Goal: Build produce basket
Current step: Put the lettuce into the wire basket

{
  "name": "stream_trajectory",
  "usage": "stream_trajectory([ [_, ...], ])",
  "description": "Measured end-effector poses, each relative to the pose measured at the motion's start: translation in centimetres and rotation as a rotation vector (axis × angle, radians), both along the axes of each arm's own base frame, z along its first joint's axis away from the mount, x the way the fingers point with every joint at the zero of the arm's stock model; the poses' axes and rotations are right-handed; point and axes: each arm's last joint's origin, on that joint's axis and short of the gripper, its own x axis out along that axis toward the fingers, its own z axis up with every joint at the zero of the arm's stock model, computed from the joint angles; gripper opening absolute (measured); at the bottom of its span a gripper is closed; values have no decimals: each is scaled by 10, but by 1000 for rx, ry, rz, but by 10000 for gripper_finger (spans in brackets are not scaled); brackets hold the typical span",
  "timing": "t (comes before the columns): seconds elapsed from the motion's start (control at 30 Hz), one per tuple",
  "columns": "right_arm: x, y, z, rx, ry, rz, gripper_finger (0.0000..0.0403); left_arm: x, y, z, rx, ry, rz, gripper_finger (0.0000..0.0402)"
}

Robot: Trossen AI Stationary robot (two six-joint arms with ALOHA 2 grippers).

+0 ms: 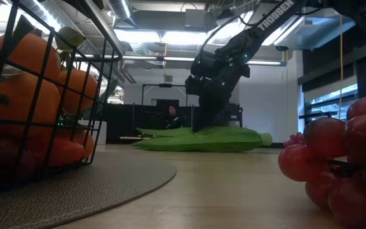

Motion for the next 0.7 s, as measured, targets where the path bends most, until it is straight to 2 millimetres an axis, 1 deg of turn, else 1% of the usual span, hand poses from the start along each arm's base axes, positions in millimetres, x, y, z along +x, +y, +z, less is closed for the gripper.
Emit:
stream_trajectory([
  [0.13, 0, 0, -2, -28, 18, -14, 110, 0, 0, 0, -5, 2, -5, 181],
  [0.2, 0, -1, -2, -31, 21, -17, 100, 0, 0, 0, -6, 2, -5, 181],
  [0.27, 0, 0, -2, -31, 22, -20, 80, 0, 0, 0, -6, 3, -6, 181],
  [0.4, 0, -1, -2, -31, 23, -22, 18, 0, -1, 0, -14, 5, -13, 181],
  [0.43, 0, 0, -2, -30, 21, -20, 11, 0, -1, 0, -15, 6, -13, 181],
  [0.6, 0, 0, 0, -8, 22, -57, 5, 0, -1, 0, -15, 6, -14, 181],
  [0.7, 0, 0, 13, -13, 5, -61, 3, 0, -1, 0, -15, 6, -14, 181],
])
